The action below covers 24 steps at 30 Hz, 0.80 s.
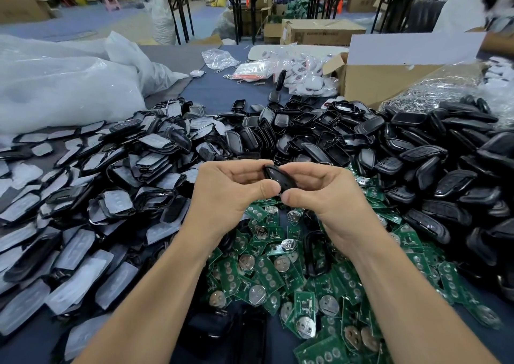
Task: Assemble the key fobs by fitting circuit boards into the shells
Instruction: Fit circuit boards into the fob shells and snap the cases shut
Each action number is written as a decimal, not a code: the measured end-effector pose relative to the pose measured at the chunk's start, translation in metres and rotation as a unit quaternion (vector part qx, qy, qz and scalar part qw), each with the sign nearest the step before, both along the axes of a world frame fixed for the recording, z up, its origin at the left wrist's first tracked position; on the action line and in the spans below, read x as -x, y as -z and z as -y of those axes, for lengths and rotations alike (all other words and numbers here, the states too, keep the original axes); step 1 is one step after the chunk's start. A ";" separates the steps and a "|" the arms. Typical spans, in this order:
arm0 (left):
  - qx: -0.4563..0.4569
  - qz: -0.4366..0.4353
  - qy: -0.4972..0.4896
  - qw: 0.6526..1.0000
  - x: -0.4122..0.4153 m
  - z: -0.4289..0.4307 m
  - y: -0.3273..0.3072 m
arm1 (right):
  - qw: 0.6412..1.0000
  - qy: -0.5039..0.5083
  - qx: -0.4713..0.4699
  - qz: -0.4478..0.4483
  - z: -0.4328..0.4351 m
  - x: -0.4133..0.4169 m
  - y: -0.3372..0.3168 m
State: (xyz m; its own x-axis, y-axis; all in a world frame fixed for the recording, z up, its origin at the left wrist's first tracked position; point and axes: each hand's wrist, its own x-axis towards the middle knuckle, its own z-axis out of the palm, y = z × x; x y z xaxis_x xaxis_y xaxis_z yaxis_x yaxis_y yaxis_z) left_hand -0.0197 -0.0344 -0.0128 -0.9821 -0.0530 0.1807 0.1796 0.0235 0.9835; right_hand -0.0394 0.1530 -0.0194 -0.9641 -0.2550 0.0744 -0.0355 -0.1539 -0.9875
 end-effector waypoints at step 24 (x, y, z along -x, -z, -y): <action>0.005 0.031 -0.081 0.996 -0.003 -0.011 0.000 | 0.922 0.156 -0.294 -0.197 0.020 -0.016 0.000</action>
